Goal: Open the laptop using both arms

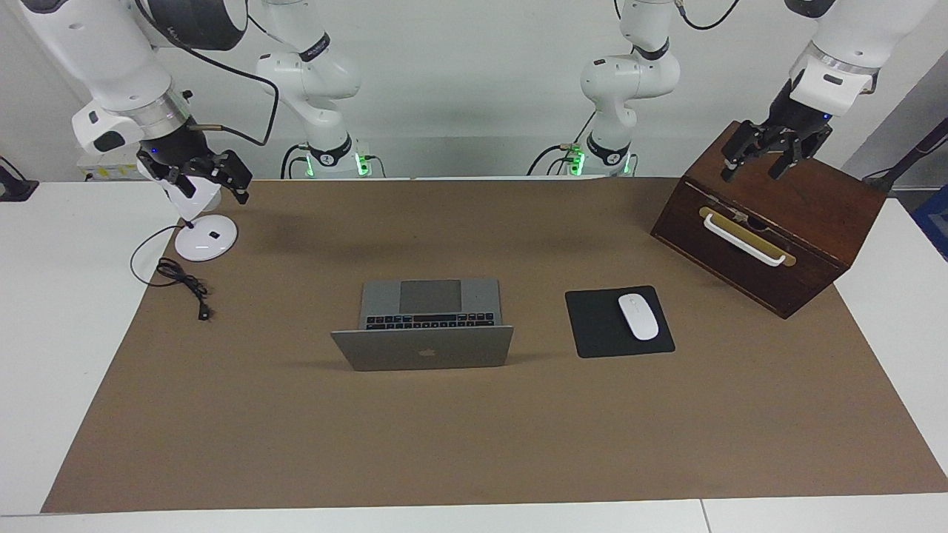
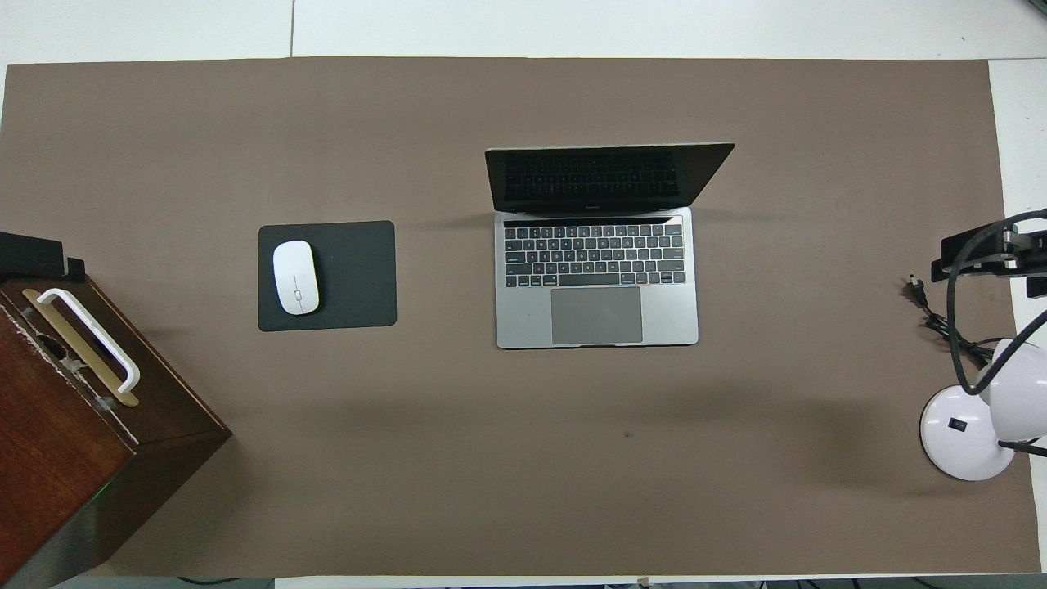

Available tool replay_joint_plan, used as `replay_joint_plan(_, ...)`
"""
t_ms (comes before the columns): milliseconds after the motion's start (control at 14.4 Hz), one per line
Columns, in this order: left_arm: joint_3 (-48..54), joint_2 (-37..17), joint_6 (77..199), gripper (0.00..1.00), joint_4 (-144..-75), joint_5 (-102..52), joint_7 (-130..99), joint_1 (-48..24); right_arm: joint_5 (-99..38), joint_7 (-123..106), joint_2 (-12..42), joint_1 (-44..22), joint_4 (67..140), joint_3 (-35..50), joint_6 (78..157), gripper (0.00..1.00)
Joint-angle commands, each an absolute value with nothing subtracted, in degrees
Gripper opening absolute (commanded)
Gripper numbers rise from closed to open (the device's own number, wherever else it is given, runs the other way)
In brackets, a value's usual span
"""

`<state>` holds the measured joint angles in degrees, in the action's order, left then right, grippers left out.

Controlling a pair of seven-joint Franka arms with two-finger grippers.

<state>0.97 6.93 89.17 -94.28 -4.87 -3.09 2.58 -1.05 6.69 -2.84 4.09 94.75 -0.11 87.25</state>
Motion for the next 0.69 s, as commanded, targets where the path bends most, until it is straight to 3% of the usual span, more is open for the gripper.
replay_joint_plan(0, 1.32, 5.8, 86.75, 1.0, -91.84, -1.41, -4.22, 2.2, -1.93, 6.77, -4.13, 4.83, 96.33, 0.61, 88.59, 1.0)
replay_joint_plan(625, 1.32, 5.01, 87.01, 1.0, -91.15, -1.67, -4.13, 2.29, -1.93, 6.33, -4.13, 4.92, 96.42, 0.62, 88.59, 1.0)
